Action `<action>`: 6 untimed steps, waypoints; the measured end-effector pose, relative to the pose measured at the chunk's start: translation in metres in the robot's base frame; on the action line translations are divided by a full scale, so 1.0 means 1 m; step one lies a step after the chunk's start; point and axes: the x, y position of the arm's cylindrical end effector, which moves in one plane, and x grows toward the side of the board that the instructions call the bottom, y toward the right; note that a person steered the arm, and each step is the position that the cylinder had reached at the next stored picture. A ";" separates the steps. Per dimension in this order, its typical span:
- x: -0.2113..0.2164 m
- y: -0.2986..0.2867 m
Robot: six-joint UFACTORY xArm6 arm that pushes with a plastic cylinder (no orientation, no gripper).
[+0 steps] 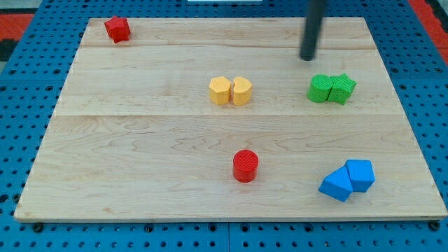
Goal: Slide the green star to the top center
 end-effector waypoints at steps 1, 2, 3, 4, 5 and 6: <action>0.047 0.069; 0.103 0.082; 0.099 0.018; 0.061 -0.047; 0.028 -0.097; -0.017 -0.093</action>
